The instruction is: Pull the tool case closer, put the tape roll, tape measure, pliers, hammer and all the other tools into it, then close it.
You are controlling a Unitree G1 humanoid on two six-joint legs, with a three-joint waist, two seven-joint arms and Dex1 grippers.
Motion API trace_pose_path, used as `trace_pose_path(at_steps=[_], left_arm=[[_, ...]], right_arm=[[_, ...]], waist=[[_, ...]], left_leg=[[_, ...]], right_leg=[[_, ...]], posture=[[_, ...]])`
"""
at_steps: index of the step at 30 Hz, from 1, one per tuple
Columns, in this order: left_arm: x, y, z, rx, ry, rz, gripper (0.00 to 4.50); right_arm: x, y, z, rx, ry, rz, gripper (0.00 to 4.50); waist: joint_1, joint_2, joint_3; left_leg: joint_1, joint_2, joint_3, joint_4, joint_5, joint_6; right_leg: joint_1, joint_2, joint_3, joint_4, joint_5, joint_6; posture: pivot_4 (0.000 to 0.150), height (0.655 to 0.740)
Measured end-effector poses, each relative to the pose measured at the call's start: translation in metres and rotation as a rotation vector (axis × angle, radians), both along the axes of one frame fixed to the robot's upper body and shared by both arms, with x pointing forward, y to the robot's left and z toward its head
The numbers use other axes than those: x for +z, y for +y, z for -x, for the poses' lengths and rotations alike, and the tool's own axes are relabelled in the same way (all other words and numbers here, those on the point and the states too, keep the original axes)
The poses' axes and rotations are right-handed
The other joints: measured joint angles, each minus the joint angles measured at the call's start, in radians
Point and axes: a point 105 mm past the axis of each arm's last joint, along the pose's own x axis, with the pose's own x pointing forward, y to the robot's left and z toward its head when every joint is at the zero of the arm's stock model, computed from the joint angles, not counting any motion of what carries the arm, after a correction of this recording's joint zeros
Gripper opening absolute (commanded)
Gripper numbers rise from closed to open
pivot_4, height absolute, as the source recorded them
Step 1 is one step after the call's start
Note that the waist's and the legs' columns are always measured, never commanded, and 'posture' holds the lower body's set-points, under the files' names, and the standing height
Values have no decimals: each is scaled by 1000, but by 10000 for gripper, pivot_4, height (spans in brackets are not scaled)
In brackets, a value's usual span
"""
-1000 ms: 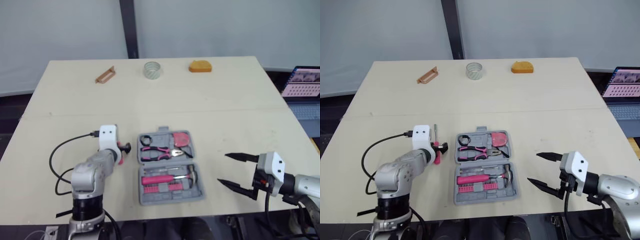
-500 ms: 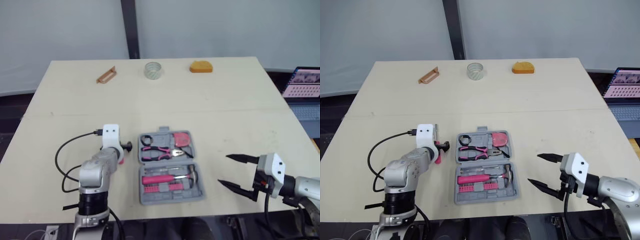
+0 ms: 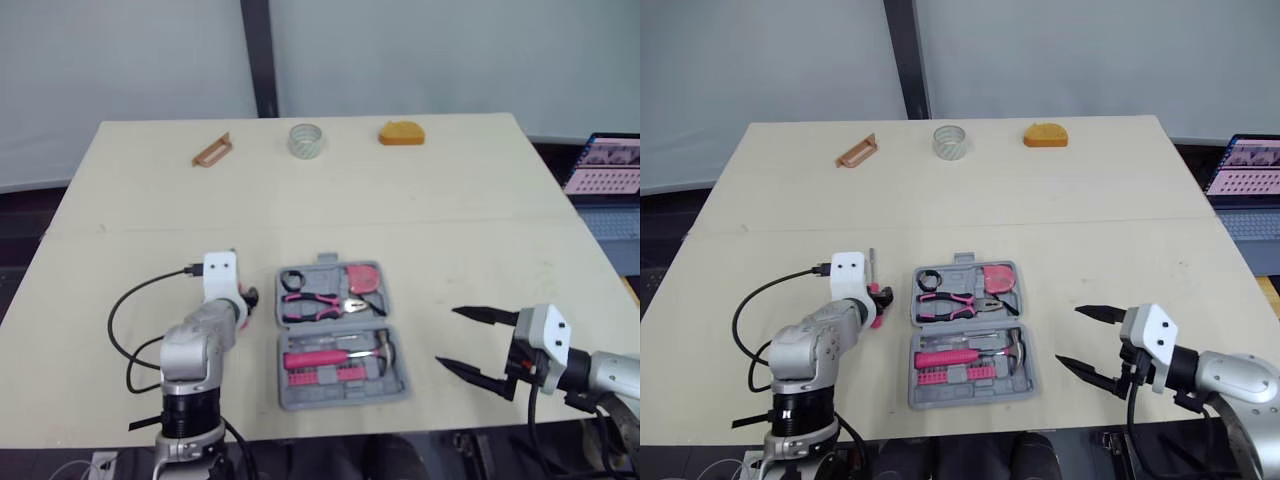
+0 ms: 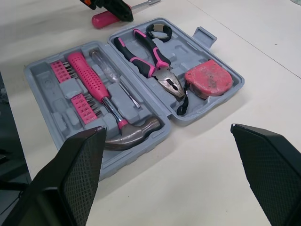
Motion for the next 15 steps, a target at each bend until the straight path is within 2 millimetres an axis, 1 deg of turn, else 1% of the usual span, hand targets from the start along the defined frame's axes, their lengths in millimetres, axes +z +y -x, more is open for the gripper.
trace_pose_path(at_steps=[1, 2, 6, 11, 13, 15], left_arm=[[0, 1, 0, 2, -1, -2, 10820], [1, 1, -1, 3, -4, -3, 6413], [0, 3, -4, 0, -6, -6, 6125], [1, 8, -5, -33, -17, -46, 6125], [3, 17, -5, -81, -20, -97, 6125], [10, 38, -4, -127, -31, -168, 6125]], right_arm=[[0, 0, 0, -1, -1, 0, 45000], [0, 0, 0, -1, -1, 0, 45000], [1, 0, -1, -4, -5, 0, 45000], [0, 0, -1, -8, -7, 7, 45000], [1, 0, -2, -7, -11, 4, 45000], [0, 1, -2, -7, -11, 3, 45000]], waist=[[4, 0, 0], [7, 0, 0], [16, 1, 0], [14, 2, -1], [11, 1, -1], [0, 0, 0]], left_leg=[[0, 0, 0, 0, 0, 0], [0, 0, 0, 0, 0, 0], [1, 0, 0, 1, 0, 0], [1, 0, 0, 0, 1, -1], [1, 0, 0, -1, 1, -1], [0, 0, 1, -2, 1, -1]], right_leg=[[0, 0, 0, 0, 0, 0], [0, 0, 0, 0, 0, 0], [0, 0, 0, 0, 0, 0], [0, 0, 0, 0, 0, 0], [-1, 0, 0, 1, 0, 0], [-2, 1, 1, 1, 0, 0]], posture=[[1500, 7400], [1500, 7400], [1500, 7400], [1500, 7400], [1500, 7400], [1500, 7400]])
